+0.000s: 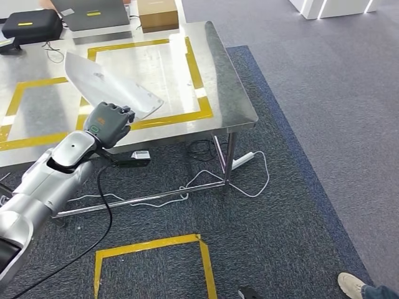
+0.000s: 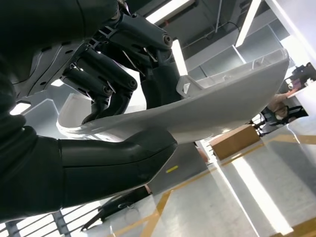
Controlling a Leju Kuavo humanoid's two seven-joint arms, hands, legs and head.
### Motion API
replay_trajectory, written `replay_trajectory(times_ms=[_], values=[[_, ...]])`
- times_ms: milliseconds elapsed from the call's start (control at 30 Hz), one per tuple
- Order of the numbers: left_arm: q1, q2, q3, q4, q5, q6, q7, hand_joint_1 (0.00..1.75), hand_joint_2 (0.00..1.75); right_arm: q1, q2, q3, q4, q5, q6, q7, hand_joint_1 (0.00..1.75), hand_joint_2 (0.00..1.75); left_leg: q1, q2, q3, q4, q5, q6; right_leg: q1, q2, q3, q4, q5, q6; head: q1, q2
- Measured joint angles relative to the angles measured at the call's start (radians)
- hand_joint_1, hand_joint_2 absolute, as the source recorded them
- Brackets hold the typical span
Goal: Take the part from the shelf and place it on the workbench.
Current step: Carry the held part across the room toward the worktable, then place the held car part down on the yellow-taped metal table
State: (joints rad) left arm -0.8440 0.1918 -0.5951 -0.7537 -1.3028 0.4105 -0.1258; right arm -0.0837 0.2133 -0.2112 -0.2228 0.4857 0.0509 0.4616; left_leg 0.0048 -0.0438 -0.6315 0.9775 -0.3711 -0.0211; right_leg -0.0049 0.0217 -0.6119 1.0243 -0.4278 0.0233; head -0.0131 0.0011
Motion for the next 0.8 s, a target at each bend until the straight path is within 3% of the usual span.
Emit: replay_trajectory(times_ms=[367,800], values=[[-0.078,-0.025,-0.019,0.108,0.035,-0.022,0.035,1.75,1.75,0.006,0.000,-0.005,0.000,-0.014,0.020,0.000,0.00,0.00,0.000,0.000,0.000,0.000,0.000,0.000,0.000,0.000,0.000,0.000,0.000,0.000,0.000,0.000],[-0.121,0.045,0.084,0.199,0.144,-0.054,0.130,1.75,1.75,0.015,0.000,-0.009,0.001,-0.015,0.018,0.000,0.00,0.00,0.000,0.000,-0.001,0.000,0.000,0.000,0.000,0.001,0.000,0.000,0.000,0.000,0.000,0.000]])
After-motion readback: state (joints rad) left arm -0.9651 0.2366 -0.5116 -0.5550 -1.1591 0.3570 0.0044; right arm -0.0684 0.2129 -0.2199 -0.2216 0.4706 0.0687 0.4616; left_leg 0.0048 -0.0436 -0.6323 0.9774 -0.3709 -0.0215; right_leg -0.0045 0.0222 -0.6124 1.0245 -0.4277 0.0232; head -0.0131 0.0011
